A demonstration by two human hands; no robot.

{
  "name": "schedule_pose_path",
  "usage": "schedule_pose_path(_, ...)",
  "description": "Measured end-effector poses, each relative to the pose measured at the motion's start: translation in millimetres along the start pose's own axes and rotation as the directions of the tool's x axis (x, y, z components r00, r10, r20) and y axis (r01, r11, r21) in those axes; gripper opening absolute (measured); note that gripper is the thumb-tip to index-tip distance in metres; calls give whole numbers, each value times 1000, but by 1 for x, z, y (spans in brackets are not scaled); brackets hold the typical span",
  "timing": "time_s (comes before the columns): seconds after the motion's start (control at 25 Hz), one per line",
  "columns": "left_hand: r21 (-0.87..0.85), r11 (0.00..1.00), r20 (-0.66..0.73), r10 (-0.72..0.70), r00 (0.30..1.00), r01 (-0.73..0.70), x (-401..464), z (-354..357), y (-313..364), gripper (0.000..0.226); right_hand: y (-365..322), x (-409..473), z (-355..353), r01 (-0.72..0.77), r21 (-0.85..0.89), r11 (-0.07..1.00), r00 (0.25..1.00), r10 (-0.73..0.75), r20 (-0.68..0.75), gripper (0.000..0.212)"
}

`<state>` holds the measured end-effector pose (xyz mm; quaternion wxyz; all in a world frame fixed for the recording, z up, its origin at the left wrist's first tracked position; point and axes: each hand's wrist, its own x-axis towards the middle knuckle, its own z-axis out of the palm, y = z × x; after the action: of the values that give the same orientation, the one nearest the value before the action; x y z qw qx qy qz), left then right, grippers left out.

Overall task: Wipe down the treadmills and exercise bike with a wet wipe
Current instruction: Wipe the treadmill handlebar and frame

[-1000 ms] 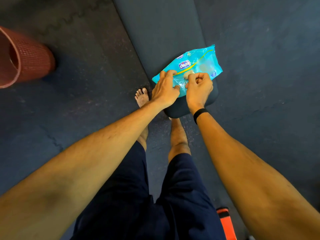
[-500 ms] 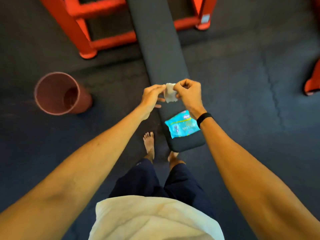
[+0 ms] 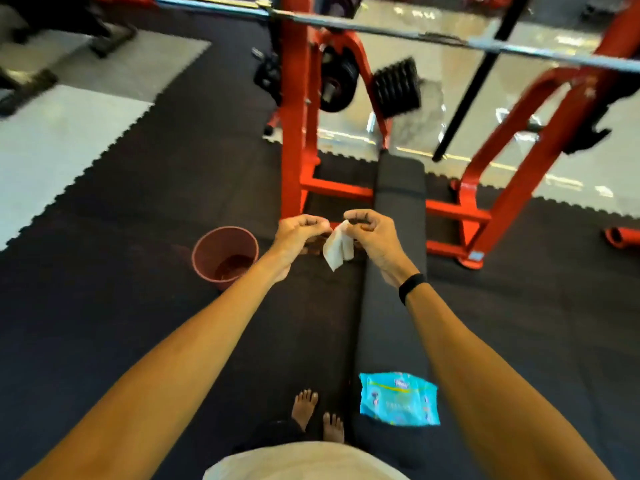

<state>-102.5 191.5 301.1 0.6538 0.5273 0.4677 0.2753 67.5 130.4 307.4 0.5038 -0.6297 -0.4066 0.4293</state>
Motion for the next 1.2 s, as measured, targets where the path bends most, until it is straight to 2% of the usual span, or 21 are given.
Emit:
schedule_pose_path(0.12,87,994,-52,67,996,-62,-38,-50,9,17,-22,-5,52,86,-17,996,972,-80,221,25)
schedule_pose_path(0.24,125,992,-190,58,980,-34,-90,-112,1,12,-33,-14,120,146,-49,988,912,-116,393,24)
schedule_pose_path(0.4,47,998,-413,52,909,-36,-166,-212,-28,11,-48,-42,240,143,-51,988,768,-78,635,26)
schedule_pose_path(0.52,-63,994,-565,35,824,-86,-234,-297,-56,18,-64,-79,352,155,-49,987,658,-66,750,25)
schedule_pose_path(0.68,-102,984,-654,43,755,-144,-324,-401,-94,20,-68,-135,504,219,-37,975,570,-97,816,17)
schedule_pose_path(0.72,-95,985,-703,35,710,-143,-351,-428,-105,19,-67,-156,546,226,-40,973,541,-91,836,18)
schedule_pose_path(0.84,-96,985,-881,-17,473,-145,-441,-504,-132,10,-72,-228,659,294,-2,956,424,-129,896,19)
schedule_pose_path(0.96,-106,980,-956,-54,290,-169,-525,-560,-148,5,-76,-294,751,302,70,951,292,-162,943,13)
schedule_pose_path(1.08,-134,964,-989,-115,95,-229,-605,-605,-175,6,-72,-366,841,297,110,948,107,-148,983,18)
schedule_pose_path(1.2,-172,935,-982,-188,-20,-311,-673,-655,-207,8,-67,-431,926,278,111,954,-99,-87,991,25)
